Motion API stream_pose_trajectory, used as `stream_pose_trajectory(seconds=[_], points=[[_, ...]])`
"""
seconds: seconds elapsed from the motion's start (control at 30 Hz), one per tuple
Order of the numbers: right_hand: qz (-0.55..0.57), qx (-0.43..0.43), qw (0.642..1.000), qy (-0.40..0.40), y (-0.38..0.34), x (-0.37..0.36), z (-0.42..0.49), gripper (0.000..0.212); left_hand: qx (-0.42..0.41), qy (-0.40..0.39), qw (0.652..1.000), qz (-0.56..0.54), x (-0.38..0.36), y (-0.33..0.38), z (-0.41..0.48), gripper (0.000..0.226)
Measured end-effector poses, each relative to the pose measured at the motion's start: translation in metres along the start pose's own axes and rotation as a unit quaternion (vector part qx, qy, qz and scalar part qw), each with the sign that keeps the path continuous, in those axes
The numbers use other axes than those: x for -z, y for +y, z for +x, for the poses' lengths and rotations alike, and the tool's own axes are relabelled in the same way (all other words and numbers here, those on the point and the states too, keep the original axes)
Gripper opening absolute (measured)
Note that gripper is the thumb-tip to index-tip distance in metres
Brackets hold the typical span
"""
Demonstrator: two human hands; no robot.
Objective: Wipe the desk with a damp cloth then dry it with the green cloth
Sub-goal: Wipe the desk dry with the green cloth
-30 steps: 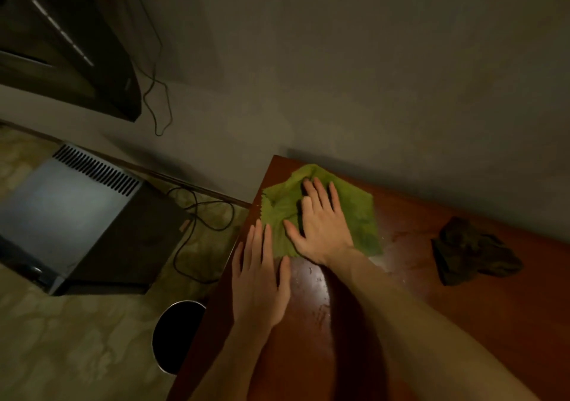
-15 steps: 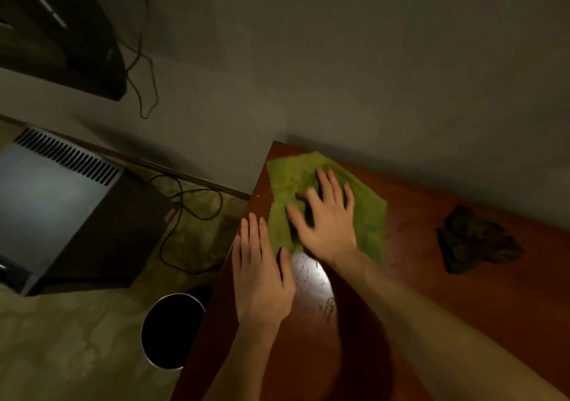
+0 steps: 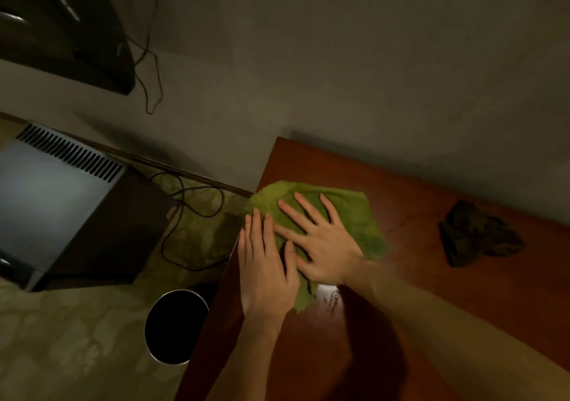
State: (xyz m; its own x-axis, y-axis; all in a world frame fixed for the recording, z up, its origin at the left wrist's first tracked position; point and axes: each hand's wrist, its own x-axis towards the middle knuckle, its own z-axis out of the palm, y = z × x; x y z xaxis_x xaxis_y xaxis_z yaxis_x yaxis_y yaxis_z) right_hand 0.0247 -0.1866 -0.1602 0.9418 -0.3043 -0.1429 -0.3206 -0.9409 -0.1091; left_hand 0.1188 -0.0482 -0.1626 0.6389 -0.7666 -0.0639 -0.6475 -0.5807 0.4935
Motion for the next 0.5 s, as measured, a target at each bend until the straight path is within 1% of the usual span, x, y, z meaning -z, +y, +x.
stream_pose_trajectory(seconds=[0.07,0.13,0.17,0.27,0.37,0.47,0.5], points=[[0.022,-0.084,0.996,0.015,0.013,0.004,0.021,0.062,-0.002,0.002,1.000,-0.004,0.000,0.000,0.000,0.064],[0.050,-0.182,0.982,0.022,0.033,0.012,0.047,0.062,-0.003,0.002,1.000,0.011,-0.001,0.001,0.000,0.063],[0.055,-0.209,0.976,0.021,0.043,0.015,0.058,0.062,-0.003,0.003,1.000,0.019,-0.001,0.002,0.000,0.063],[0.048,-0.209,0.977,0.019,0.048,0.017,0.062,0.061,-0.001,0.009,0.999,0.035,-0.002,0.003,0.002,0.061],[0.047,-0.183,0.982,0.027,0.017,0.008,0.018,0.060,-0.001,0.009,0.999,0.041,-0.003,0.003,0.001,0.059],[0.045,-0.133,0.990,0.000,-0.009,0.001,-0.025,0.061,-0.007,0.006,0.999,0.050,-0.002,0.002,0.000,0.057],[0.043,-0.129,0.991,0.001,-0.010,0.000,-0.029,0.061,-0.011,0.007,0.998,0.054,-0.001,0.002,-0.001,0.056]])
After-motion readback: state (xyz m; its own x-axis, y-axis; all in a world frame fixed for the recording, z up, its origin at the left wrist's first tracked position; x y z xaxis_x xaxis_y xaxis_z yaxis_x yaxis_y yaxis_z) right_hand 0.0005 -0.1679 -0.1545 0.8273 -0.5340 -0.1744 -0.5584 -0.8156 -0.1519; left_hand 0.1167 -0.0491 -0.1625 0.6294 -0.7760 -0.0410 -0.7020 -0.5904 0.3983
